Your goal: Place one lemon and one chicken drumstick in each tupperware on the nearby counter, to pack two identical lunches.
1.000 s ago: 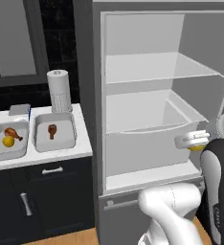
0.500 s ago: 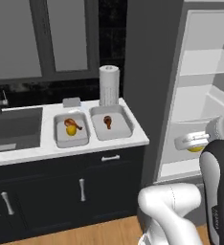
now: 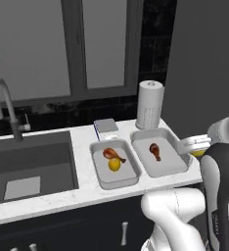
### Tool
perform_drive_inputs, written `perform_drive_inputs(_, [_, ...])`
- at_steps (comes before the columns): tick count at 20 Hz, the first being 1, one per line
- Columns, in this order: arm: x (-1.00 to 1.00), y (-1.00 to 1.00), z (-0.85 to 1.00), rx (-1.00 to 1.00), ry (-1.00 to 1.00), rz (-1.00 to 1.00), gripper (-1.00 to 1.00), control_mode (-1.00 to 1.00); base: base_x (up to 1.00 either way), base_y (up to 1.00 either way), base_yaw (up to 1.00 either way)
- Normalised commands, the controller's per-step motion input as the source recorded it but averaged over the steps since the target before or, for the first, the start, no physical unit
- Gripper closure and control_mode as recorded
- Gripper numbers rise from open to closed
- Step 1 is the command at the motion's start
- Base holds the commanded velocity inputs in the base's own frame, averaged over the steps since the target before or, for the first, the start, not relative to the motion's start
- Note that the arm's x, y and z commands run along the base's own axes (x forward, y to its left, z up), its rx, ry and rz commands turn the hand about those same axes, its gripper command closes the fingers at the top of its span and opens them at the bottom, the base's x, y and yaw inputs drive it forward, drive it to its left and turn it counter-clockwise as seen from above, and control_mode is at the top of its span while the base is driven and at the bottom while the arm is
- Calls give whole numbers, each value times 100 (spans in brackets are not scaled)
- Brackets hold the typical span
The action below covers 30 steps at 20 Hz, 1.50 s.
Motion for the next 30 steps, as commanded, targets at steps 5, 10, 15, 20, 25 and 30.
perform_drive_inputs(5, [49,0,-27,0,2,-6,100,-100,40,1,-5])
perform_drive_inputs(10, [57,-8,-66,-7,1,-22,100,-100,0,0,0])
perform_drive_inputs(15, [12,-37,-74,-6,0,-51,100,-100,0,0,0])
perform_drive_inputs(20, [22,-30,-51,0,2,-41,100,-100,0,0,0])
perform_drive_inputs(25, [57,-2,-52,0,5,-7,100,-100,0,0,0])
perform_drive_inputs(30, [63,-14,-64,0,3,0,100,-100,0,0,0])
